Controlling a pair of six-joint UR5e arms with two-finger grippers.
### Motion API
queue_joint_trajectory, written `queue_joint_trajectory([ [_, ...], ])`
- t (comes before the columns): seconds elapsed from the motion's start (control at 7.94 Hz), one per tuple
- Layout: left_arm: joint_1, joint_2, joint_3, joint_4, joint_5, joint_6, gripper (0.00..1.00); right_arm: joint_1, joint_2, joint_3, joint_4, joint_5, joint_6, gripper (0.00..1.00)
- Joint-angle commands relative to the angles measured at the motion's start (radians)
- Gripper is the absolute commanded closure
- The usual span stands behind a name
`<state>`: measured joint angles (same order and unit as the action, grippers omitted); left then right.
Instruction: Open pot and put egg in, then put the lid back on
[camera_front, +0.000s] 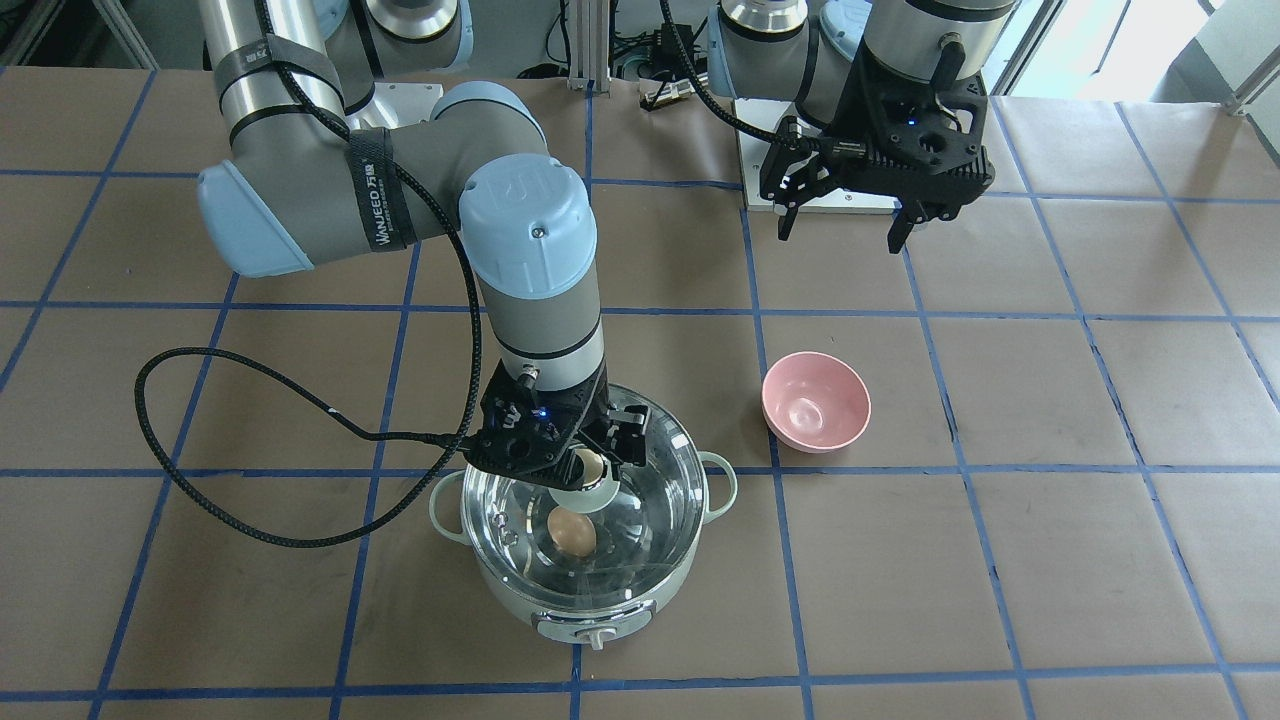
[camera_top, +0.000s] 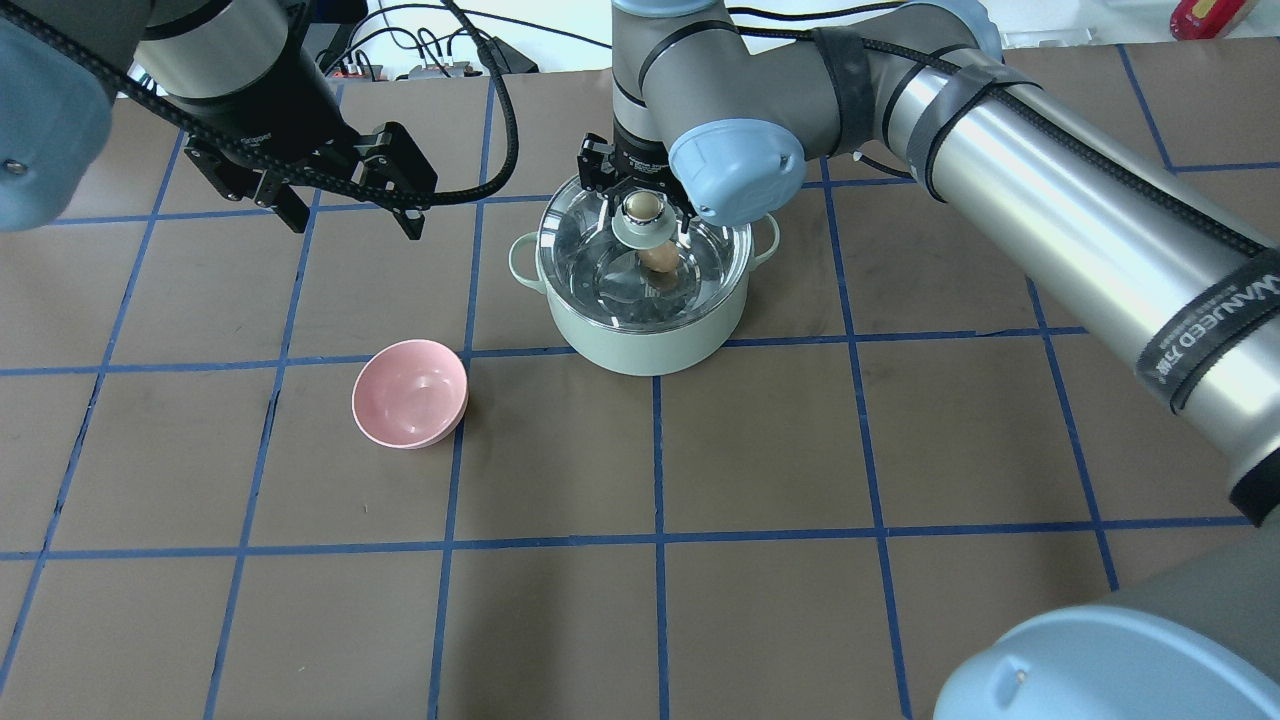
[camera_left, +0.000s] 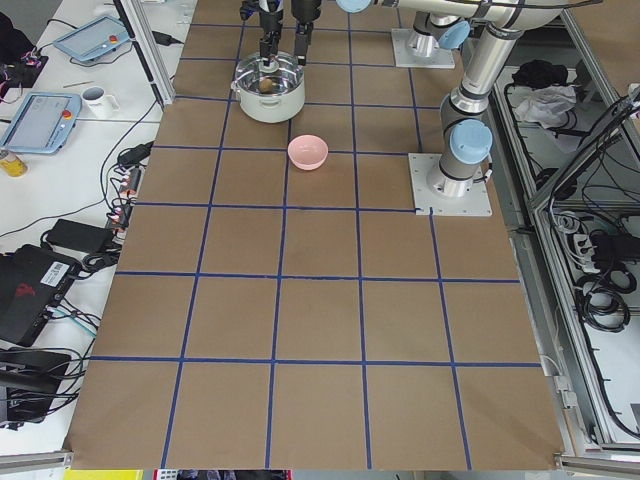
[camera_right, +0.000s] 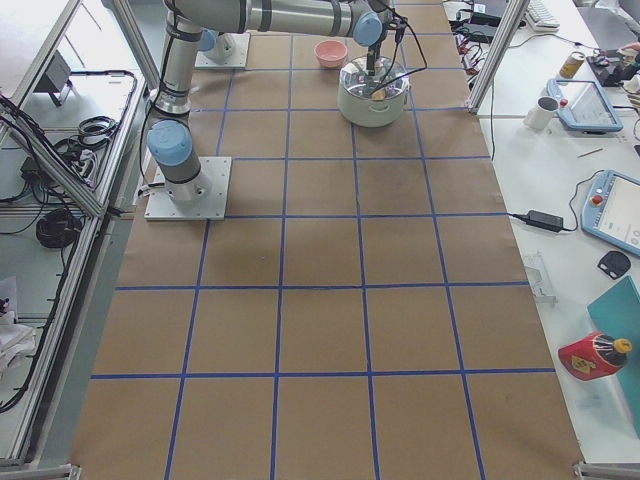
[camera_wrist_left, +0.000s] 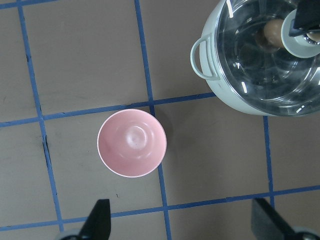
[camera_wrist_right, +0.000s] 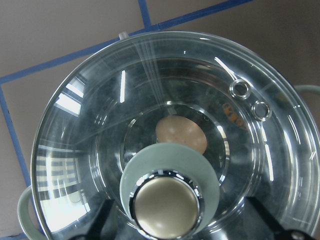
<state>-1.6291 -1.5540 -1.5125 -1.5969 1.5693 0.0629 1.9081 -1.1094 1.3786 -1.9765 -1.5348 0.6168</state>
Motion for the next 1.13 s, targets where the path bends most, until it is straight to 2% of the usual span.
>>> queue_joint_trajectory([
  [0.0,0.0,0.0,0.0,0.0,0.0,0.0,0.0,0.0,-0.062,0.0,0.043,0.001,0.011,0.0],
  [0.38,0.0,0.0,0.0,0.0,0.0,0.0,0.0,-0.044,-0.217,0.013,0.267,-0.016,-0.11,0.0],
  [0.63,0.0,0.0,-0.002,0.0,0.0,0.0,0.0,-0.151,-0.33,0.04,0.335,-0.021,-0.385,0.0],
  [0.76,0.0,0.0,-0.003,0.0,0.002,0.001,0.0,-0.215,-0.369,0.045,0.426,-0.022,-0.444,0.0],
  [1.01,0.0,0.0,-0.003,0.0,0.0,0.003,0.0,-0.308,-0.403,0.046,0.488,-0.027,-0.546,0.0],
])
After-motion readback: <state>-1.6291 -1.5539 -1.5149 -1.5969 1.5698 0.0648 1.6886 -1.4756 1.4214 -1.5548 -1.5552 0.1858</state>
